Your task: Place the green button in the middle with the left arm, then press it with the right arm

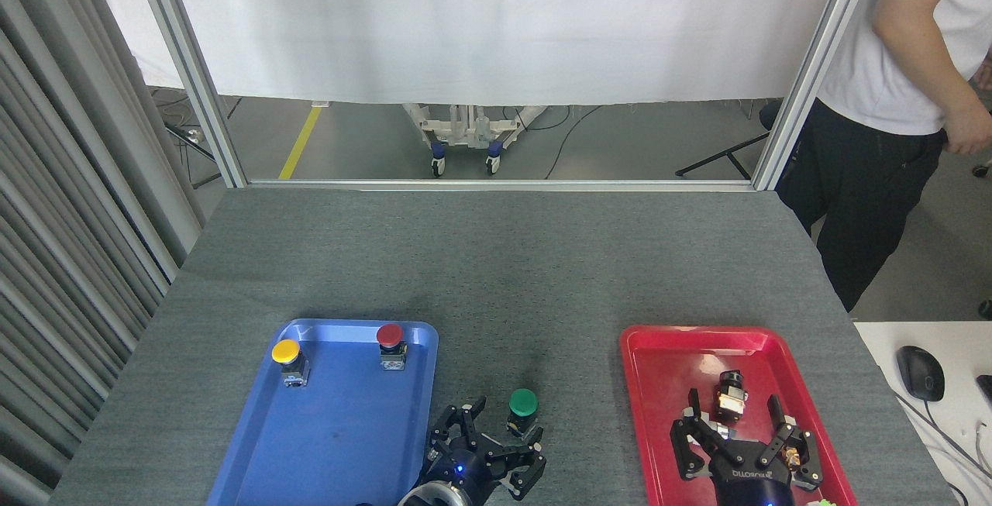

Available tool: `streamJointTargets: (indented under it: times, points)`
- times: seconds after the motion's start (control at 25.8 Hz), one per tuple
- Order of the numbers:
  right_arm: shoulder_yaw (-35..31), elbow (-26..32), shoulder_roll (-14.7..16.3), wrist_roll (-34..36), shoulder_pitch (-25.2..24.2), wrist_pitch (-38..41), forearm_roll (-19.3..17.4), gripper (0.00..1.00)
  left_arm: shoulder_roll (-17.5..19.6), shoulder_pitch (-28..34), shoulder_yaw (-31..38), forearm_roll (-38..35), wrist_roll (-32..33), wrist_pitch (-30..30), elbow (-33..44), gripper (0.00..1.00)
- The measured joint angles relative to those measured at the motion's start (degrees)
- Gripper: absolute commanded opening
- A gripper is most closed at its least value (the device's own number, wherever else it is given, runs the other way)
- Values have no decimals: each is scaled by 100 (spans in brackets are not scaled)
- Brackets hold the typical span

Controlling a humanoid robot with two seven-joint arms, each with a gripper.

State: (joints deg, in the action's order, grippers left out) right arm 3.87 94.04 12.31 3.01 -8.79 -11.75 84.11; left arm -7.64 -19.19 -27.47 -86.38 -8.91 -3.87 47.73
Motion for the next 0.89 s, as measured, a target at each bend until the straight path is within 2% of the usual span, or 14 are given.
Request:
streamJointTargets:
  times: [0.08,0.12,0.31,0.62,0.77,0.89]
  points:
    - [0,0,0,1,0,0,0,100,-1,-26,-28,3,4,0,-45,44]
    - [0,0,0,1,0,0,0,100,-1,-39,-44,5,4,0,-51,34]
    - [-2,0,0,1,5,-1,0,100,-1,-62,-109,10,4,-14,-33,1]
    - [-46,-3,-1,7,9,-3,0,100,5,-54,-345,-4,-43,-96,218,0]
    - [-71,-6,-1,7,9,-3,0,100,60,100,-349,-8,-29,-97,759,0]
    - [-77,-7,-9,7,9,-4,0,100,261,386,-296,-6,0,-75,1409,0]
